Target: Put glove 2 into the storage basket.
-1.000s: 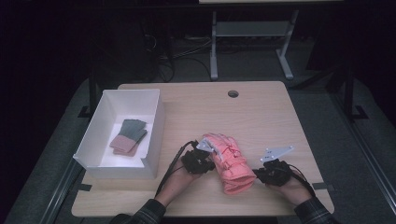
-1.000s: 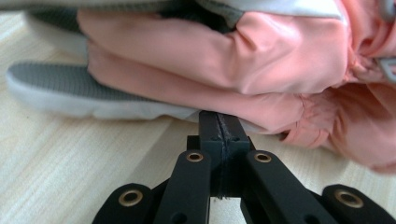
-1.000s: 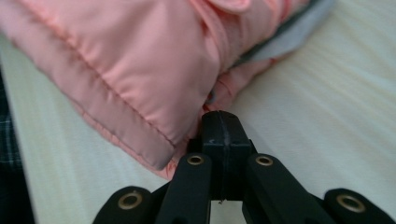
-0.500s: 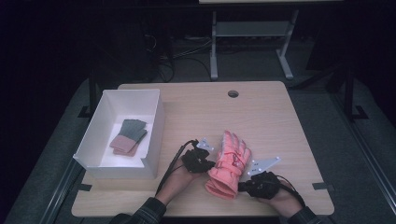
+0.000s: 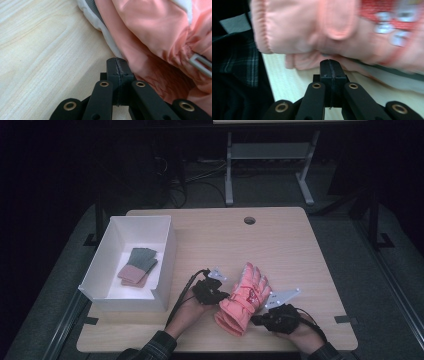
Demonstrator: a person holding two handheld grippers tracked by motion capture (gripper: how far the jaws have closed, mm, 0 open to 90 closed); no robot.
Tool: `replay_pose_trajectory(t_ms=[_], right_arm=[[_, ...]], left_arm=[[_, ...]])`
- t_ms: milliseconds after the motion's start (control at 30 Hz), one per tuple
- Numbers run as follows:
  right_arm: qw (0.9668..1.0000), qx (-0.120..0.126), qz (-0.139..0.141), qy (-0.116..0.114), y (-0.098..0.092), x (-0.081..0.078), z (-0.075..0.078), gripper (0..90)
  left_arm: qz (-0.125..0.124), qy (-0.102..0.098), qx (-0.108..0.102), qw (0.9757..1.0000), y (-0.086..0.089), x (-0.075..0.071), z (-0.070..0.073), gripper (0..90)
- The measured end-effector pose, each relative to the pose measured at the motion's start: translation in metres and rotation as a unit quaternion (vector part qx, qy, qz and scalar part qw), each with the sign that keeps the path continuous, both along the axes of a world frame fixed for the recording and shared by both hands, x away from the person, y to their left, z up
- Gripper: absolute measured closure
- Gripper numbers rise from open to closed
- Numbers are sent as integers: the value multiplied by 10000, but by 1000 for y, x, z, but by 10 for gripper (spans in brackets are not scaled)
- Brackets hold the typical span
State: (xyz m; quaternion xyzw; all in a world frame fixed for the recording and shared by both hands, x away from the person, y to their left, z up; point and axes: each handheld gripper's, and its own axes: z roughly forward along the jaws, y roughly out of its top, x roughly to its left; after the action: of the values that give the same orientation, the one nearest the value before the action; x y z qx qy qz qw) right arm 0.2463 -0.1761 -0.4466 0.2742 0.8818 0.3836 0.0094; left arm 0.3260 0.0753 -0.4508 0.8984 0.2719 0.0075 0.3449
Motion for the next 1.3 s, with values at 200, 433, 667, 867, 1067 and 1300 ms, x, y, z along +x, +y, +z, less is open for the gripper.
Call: replay_pose_trajectory(t_ms=[200,433,667,867,1067,1300], right_arm=[[9980,331,-456,-302,-24,9,19,900],[9953,466,-650,-549,-23,25,29,900],[9953,409,-663,-573,-15,37,24,900],[9970,142,-645,-407,-8,42,11,900],[9972,-182,-653,-315,1,44,0,900],[9962,-369,-711,-331,8,44,-4,900]], left_arm=[[37,-51,116,9999,11,-1,2,897],[163,-38,100,9998,29,0,8,896],[193,-24,111,9997,33,-1,8,895],[193,2,166,9997,33,0,7,877],[279,-29,121,9995,32,0,7,780],[391,-100,11,9992,31,4,22,535]])
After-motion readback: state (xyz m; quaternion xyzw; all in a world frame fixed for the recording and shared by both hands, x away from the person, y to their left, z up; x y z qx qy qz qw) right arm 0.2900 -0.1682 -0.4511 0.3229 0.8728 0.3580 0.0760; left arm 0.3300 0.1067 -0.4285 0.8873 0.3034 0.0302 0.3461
